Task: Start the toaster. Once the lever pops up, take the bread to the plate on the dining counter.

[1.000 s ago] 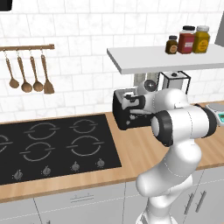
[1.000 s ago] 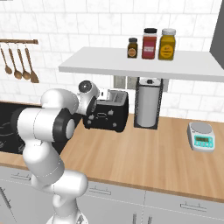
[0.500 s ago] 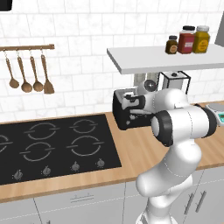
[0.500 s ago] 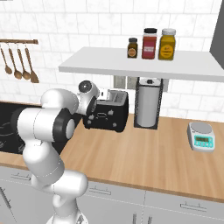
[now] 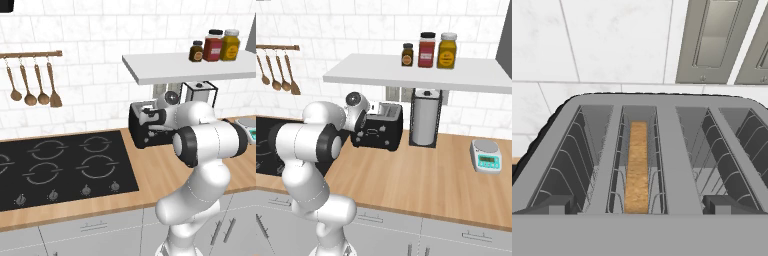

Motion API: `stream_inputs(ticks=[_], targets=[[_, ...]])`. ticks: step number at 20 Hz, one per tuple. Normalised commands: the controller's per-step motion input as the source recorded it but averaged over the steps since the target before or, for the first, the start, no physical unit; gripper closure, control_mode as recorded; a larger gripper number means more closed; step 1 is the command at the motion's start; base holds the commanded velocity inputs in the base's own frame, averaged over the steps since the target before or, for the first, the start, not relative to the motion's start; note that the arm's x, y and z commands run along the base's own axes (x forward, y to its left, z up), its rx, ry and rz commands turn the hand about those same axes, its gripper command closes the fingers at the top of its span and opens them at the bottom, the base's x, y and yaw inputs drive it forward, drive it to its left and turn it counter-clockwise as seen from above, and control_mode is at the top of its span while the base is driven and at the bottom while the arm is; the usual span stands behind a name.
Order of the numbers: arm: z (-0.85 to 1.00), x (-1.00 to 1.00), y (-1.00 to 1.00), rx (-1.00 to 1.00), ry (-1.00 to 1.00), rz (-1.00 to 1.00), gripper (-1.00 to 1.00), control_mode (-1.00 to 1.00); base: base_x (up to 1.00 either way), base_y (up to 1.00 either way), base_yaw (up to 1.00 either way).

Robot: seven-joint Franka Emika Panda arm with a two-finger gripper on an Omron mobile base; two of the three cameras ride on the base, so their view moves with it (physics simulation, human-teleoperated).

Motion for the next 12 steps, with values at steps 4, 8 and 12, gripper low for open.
stream_inputs(ticks=[4, 8, 12], targets=[[0.00, 0.00, 0.00, 0.00, 0.00, 0.00, -1.00, -1.00, 0.00, 0.00, 0.00], [0.00, 0.00, 0.00, 0.00, 0.00, 0.00, -1.00, -1.00, 0.00, 0.00, 0.00], [0.00, 0.00, 0.00, 0.00, 0.00, 0.00, -1.00, -1.00, 0.00, 0.00, 0.00]])
